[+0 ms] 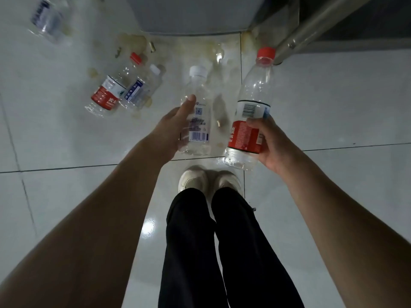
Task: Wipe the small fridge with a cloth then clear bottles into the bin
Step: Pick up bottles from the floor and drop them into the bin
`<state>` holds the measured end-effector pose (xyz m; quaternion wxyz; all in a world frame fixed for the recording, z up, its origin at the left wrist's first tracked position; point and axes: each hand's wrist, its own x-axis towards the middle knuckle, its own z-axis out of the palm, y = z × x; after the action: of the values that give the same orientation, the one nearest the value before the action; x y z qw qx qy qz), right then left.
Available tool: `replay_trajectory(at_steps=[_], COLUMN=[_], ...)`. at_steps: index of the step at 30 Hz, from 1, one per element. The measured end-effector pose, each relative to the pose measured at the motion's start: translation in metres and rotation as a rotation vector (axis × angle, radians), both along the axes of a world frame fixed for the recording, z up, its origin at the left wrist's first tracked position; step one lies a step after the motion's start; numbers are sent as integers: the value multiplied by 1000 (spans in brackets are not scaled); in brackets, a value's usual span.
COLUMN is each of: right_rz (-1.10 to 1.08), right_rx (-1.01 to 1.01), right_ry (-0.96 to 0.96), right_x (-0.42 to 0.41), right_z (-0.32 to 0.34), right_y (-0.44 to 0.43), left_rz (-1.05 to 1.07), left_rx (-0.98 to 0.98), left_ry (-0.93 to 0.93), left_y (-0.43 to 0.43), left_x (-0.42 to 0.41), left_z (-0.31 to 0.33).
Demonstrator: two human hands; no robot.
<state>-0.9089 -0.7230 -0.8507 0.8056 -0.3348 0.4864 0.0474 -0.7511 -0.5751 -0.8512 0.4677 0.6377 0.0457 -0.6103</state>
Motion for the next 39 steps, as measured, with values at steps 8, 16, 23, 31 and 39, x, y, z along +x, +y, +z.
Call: replay_trajectory(at_steps=[8, 16, 23, 31, 39], right_rz=[3, -11, -84, -321, -633], right_rx=[57, -17, -110, -263, -421], right_ry=[-21, -16, -13, 0, 108], right_x=[-8, -19, -44, -72, -138], right_z=[126, 312, 452, 522, 572], right_y=[20, 46, 66, 119, 158], left_rz=[200, 236, 184, 58, -223], left_rx=[12, -17, -122, -162, -284], left_ry=[72, -53, -172, -289, -343], left_y=[23, 50, 69, 86, 66], left_x=[-21, -47, -80, -74, -102], left_z=[136, 319, 462, 547, 594])
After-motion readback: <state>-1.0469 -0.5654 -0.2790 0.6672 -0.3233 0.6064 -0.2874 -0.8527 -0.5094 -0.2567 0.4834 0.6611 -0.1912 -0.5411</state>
